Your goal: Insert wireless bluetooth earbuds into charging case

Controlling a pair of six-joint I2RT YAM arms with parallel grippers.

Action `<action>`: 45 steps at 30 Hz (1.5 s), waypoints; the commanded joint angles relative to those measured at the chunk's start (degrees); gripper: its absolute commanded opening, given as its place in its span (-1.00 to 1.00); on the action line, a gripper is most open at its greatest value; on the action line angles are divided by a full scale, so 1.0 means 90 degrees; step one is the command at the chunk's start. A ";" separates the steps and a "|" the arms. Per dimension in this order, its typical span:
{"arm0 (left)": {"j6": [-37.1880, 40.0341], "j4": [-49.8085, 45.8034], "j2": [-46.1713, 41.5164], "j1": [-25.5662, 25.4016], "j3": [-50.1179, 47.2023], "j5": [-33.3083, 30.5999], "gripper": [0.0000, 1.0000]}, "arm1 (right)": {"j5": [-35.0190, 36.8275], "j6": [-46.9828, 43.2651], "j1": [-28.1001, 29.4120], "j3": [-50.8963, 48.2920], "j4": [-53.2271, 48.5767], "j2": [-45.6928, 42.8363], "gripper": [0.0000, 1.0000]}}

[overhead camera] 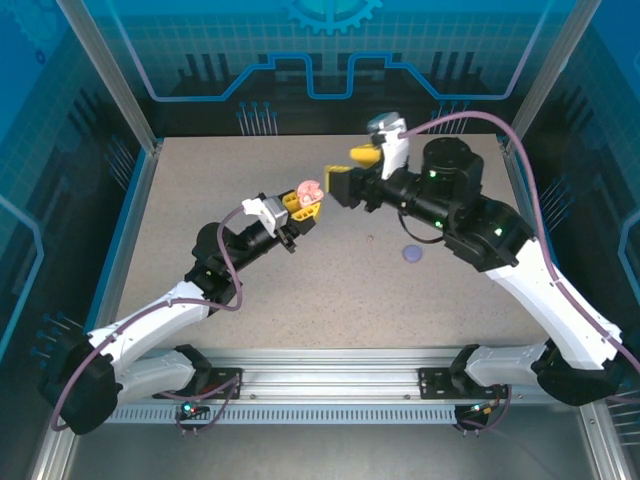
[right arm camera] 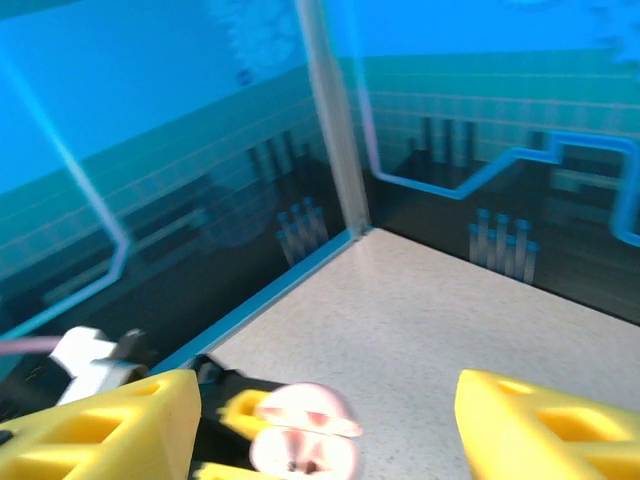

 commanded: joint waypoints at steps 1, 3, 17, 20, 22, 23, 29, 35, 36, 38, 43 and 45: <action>0.0120 0.0288 -0.0179 -0.0036 -0.0033 -0.0172 -1.00 | 0.0900 0.1121 -0.0702 0.0033 -0.0974 -0.0065 0.40; 0.0140 0.0291 -0.0241 -0.0035 -0.0050 -0.0204 -1.00 | 0.0927 0.1603 -0.1279 -0.0276 -0.1291 -0.0004 0.40; 0.0118 0.0340 -0.0670 -0.0041 -0.0182 -0.0265 -1.00 | 0.0375 0.2366 -0.2394 -0.1315 -0.1626 0.2940 0.17; 0.0134 0.0362 -0.0713 -0.0039 -0.0230 -0.0283 -1.00 | 0.0613 0.2968 -0.2365 -0.1082 -0.1781 0.3677 0.11; 0.0144 0.0371 -0.0743 -0.0034 -0.0267 -0.0303 -1.00 | 0.0595 0.3249 -0.2357 -0.0918 -0.1816 0.4088 0.09; 0.0140 0.0394 -0.0755 -0.0036 -0.0289 -0.0319 -1.00 | 0.0559 0.3339 -0.2347 -0.0784 -0.1840 0.4300 0.08; 0.0108 0.0449 -0.0822 -0.0035 -0.0362 -0.0369 -1.00 | 0.0780 0.3894 -0.2144 -0.0043 -0.2308 0.5344 0.01; 0.0106 0.0502 -0.0853 -0.0039 -0.0426 -0.0412 -1.00 | 0.0957 0.4237 -0.1995 0.0275 -0.2491 0.5789 -0.02; 0.0105 0.0506 -0.0853 -0.0037 -0.0426 -0.0412 -1.00 | 0.1001 0.4272 -0.1978 0.0298 -0.2527 0.5832 -0.02; 0.0116 0.0511 -0.0853 -0.0035 -0.0426 -0.0420 -1.00 | 0.1044 0.4308 -0.1955 0.0318 -0.2561 0.5884 -0.03; 0.0125 0.0528 -0.0863 -0.0034 -0.0445 -0.0430 -1.00 | 0.1010 0.4367 -0.1926 0.0216 -0.2528 0.5915 -0.07; 0.0124 0.0529 -0.0862 -0.0035 -0.0441 -0.0440 -1.00 | 0.0977 0.4383 -0.1926 0.0156 -0.2485 0.5917 -0.07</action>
